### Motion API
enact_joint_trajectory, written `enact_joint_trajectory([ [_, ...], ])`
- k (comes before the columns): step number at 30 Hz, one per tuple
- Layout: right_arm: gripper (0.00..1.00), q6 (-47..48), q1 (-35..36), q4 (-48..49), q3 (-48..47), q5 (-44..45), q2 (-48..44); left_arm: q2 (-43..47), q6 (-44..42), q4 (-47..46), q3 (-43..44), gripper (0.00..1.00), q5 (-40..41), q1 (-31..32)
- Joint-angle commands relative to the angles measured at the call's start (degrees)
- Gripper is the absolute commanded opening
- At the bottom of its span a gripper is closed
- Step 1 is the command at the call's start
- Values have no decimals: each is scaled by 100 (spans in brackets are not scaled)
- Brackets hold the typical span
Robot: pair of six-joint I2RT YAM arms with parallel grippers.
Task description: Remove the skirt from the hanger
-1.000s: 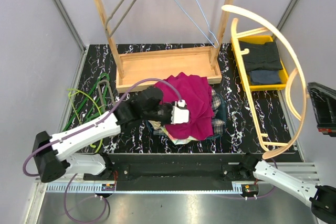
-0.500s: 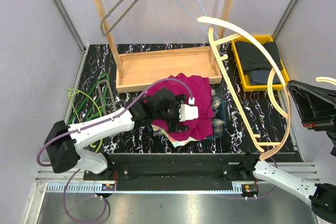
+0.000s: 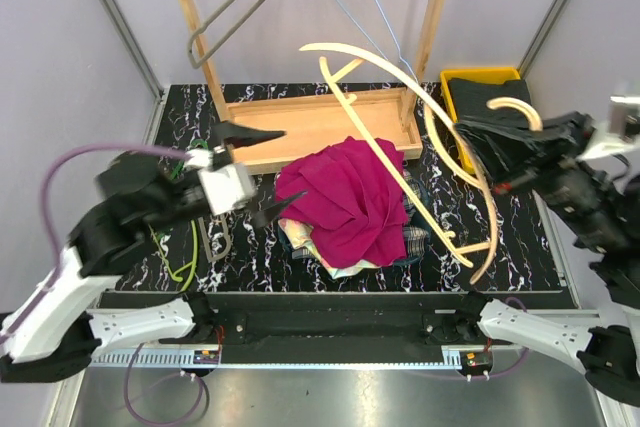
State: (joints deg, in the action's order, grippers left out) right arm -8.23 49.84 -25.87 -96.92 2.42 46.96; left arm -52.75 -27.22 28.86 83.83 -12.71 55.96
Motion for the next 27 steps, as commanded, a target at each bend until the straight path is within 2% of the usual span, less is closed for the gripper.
enact_joint_trajectory([
  [1, 0, 23, 17, 187, -423, -127, 515, 265, -344, 568, -192, 99, 785, 2],
  [2, 0, -99, 17, 205, -467, -179, 742, 387, -389, 550, -105, 99, 1101, -7],
  [3, 0, -196, 17, 257, -468, -406, 866, 441, -467, 359, -17, 99, 1800, -41],
  [7, 0, -740, 17, 687, -240, -1119, 1910, 1054, -898, -468, 72, 99, 2991, -455],
  [8, 0, -994, 17, 1089, -143, -1451, 2105, 1187, -1029, -556, 46, 99, 3324, -464],
  [11, 0, -1637, 34, 2168, 270, -2032, 2887, 1618, -979, -566, 71, 99, 3652, -560],
  [14, 0, -1762, 262, 2751, 306, -2140, 3739, 1900, -707, -329, 159, 99, 3705, -911],
  [18, 0, -1682, 666, 3017, -272, -2166, 4882, 1997, -416, -206, 475, 99, 3705, -1061],
  [23, 0, -2103, 728, 3605, -1038, -2201, 6446, 1725, -188, -258, 924, 99, 3741, -1132],
  [27, 0, -2376, 772, 3826, -1838, -1728, 7379, 1532, 172, -197, 1135, 99, 3846, -1193],
])
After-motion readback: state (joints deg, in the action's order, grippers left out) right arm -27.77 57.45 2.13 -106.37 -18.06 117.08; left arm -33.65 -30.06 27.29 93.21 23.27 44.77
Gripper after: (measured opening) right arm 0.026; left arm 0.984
